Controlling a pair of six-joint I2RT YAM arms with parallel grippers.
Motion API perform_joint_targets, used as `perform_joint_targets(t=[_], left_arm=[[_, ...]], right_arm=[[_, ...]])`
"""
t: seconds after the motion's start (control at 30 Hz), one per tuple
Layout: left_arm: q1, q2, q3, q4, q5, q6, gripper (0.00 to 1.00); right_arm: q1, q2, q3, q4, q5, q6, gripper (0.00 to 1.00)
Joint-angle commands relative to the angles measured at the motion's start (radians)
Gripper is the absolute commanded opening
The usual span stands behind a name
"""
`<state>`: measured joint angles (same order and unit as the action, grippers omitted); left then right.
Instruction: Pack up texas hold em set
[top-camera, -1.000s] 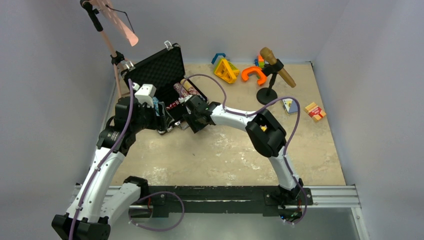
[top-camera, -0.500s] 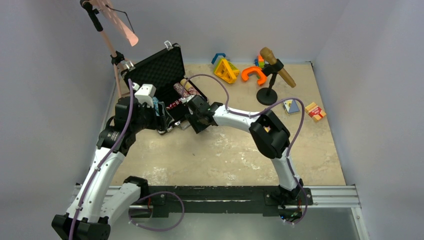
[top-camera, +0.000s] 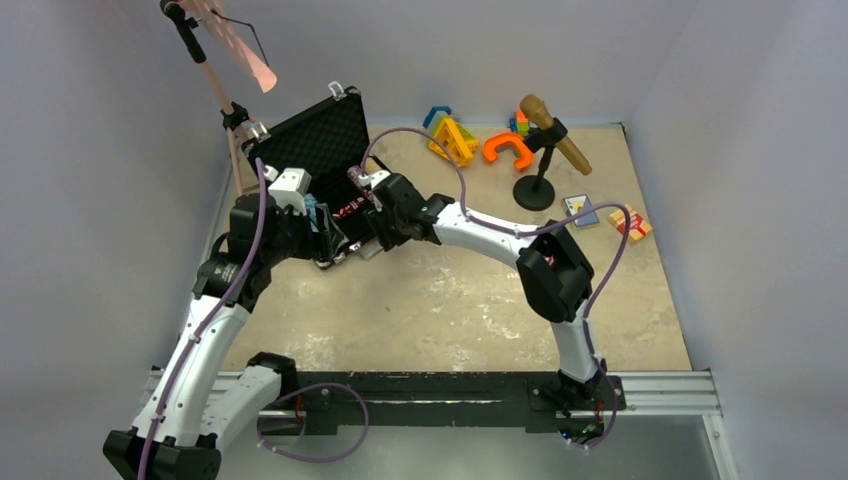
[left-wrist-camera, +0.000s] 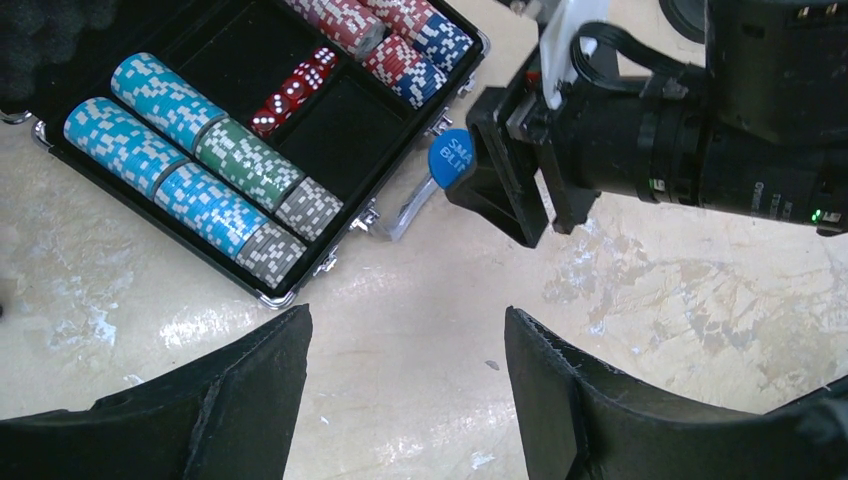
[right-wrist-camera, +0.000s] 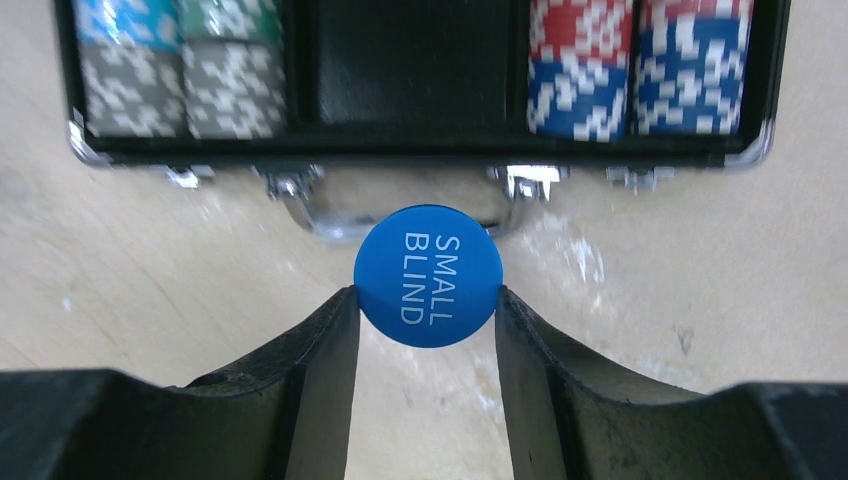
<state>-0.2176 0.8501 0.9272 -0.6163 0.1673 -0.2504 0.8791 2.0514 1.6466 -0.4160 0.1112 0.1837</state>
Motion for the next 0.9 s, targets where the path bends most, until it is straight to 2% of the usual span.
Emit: perform_joint_targets(t=[0.0, 0.37, 0.73, 0.87], left_arm=[[-0.005, -0.014, 0.011, 0.019, -0.018, -0.012, 0.74], [-0.005, -0.014, 0.01, 0.018, -0.019, -0.013, 0.74], [-0.005, -0.017, 0.011, 0.017, -0.021, -0.013, 0.74], [-0.005, -0.016, 0.01, 0.017, -0.021, -0.013, 0.74]], right_arm=[[0.003, 0.05, 0.146, 0.053, -0.027, -0.011, 0.31], [0.003, 0.239, 0.376, 0.043, -0.081, -0.031, 0.31], [0.003, 0.39, 0.553, -0.034, -0.046, -0.051, 0.32], [0.002, 0.418, 0.572, -0.052, -0.031, -0.051, 0.32]])
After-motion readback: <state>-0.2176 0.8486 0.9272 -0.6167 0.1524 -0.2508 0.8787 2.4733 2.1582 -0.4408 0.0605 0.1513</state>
